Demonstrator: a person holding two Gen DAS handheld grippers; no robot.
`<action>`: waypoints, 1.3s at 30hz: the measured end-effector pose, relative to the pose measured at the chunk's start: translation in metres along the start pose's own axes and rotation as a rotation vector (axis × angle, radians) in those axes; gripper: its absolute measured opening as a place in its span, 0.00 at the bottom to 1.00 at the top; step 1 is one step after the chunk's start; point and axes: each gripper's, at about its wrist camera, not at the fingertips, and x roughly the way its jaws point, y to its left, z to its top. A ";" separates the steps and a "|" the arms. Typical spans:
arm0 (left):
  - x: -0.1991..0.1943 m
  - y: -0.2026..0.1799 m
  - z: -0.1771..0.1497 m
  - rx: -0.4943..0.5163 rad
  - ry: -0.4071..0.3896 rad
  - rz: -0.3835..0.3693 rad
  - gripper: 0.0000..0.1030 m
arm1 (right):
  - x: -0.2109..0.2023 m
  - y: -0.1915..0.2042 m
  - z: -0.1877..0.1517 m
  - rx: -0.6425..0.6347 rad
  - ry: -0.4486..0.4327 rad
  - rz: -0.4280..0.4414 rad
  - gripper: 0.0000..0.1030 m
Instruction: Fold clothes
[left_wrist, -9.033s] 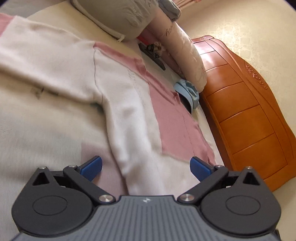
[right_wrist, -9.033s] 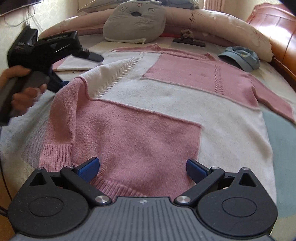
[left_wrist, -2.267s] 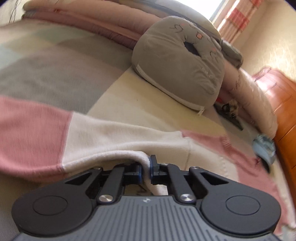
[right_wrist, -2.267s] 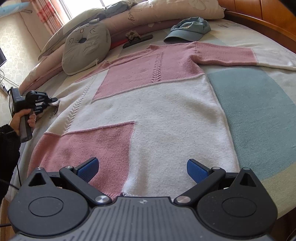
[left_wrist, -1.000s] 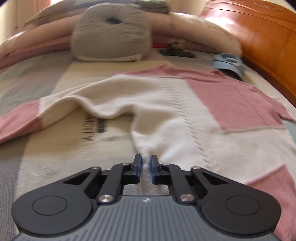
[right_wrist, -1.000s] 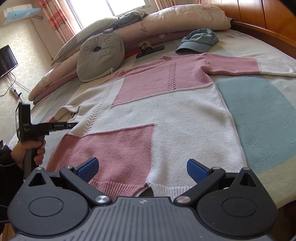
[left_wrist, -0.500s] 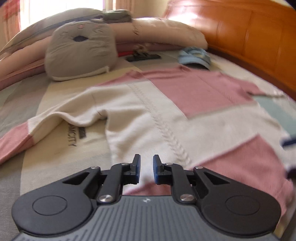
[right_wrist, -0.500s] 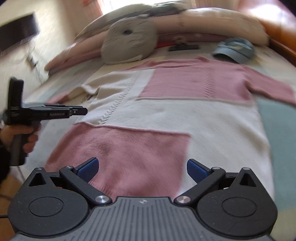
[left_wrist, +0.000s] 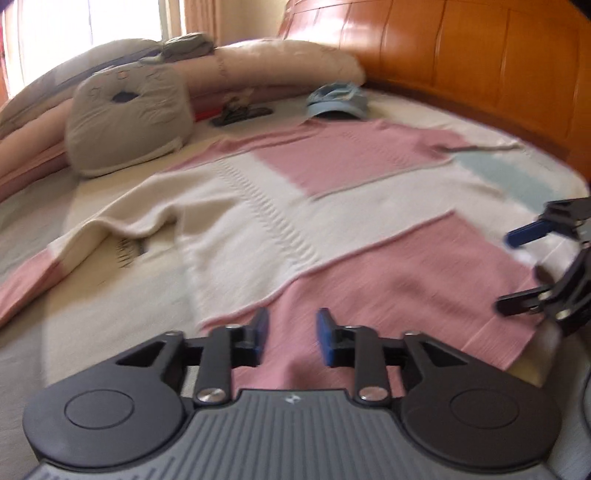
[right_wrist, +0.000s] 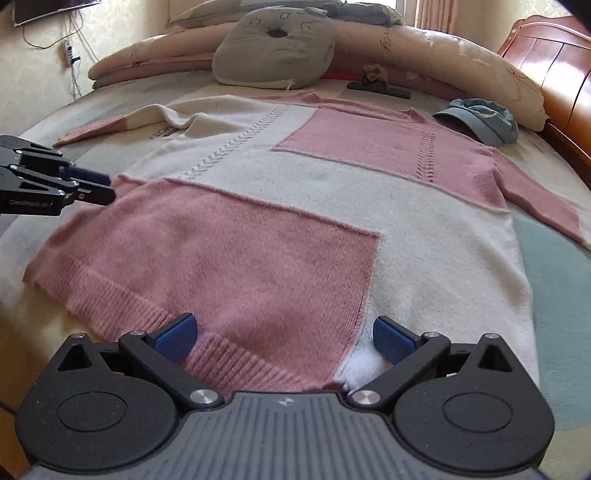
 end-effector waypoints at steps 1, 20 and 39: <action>0.007 -0.005 -0.002 -0.002 0.028 0.004 0.35 | 0.000 0.001 0.004 0.002 -0.004 -0.008 1.00; -0.016 -0.039 -0.036 -0.198 0.070 -0.086 0.57 | -0.017 -0.002 -0.010 0.049 -0.040 -0.029 1.00; 0.012 -0.050 -0.026 -0.107 0.019 -0.006 0.76 | -0.008 -0.030 -0.025 0.047 -0.025 -0.037 1.00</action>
